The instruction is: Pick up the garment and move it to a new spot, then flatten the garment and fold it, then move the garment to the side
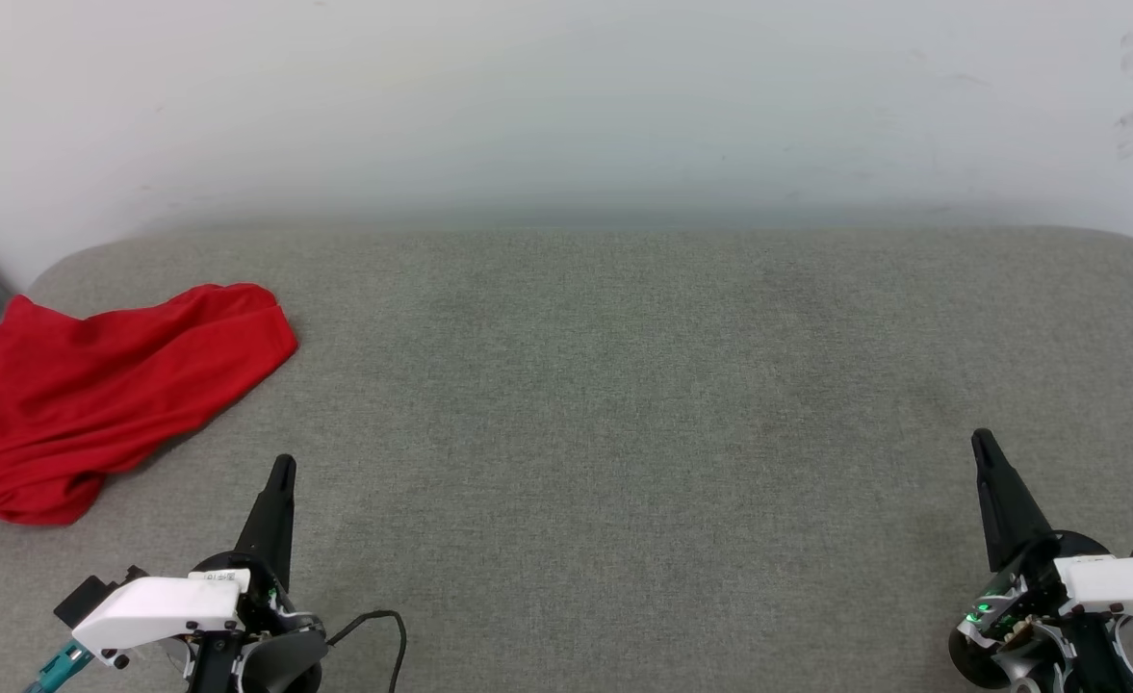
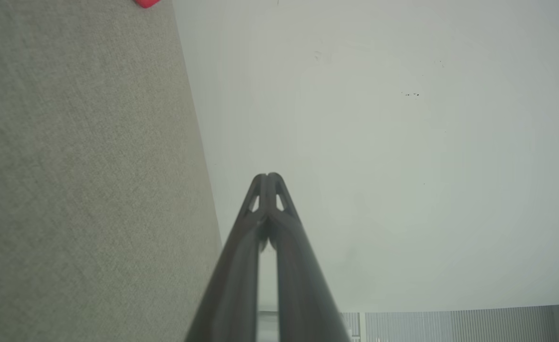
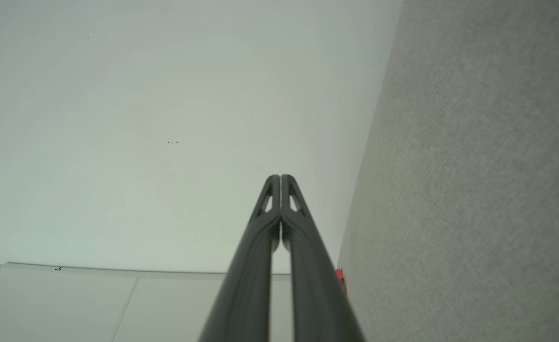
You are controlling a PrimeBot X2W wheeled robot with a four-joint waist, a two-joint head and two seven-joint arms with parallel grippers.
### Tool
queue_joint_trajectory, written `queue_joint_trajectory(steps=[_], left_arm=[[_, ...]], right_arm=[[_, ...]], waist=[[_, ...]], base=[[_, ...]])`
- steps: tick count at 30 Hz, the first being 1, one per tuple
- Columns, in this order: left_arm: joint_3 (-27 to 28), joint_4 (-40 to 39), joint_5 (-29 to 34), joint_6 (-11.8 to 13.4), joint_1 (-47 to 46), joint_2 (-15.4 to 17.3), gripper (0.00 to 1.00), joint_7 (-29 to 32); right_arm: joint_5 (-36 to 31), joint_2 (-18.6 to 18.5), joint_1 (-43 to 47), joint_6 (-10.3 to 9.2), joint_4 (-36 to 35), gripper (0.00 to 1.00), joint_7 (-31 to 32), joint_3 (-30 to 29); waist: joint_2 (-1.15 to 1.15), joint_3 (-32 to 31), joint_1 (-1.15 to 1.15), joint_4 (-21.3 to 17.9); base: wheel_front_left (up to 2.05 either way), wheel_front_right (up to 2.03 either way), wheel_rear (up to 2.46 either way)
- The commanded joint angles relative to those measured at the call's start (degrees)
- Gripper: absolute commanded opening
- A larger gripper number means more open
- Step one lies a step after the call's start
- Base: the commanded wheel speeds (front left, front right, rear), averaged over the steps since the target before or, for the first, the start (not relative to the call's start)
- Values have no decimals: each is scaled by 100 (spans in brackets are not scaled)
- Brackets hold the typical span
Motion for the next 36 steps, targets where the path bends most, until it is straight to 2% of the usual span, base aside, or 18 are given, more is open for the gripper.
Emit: queue_joint_trajectory(steps=[1,36], left_arm=[[19,5,18,-12,-52,-8,0,28],[16,4,15,-12,-51,-7,0,26]], right_arm=[[-31,20,-77,-2,7,0,11,-3],[-28,20,-76,-2,6,0,8,0]], waist=[[0,0,0,0],[0,0,0,0]], base=[[0,0,0],[0,0,0]])
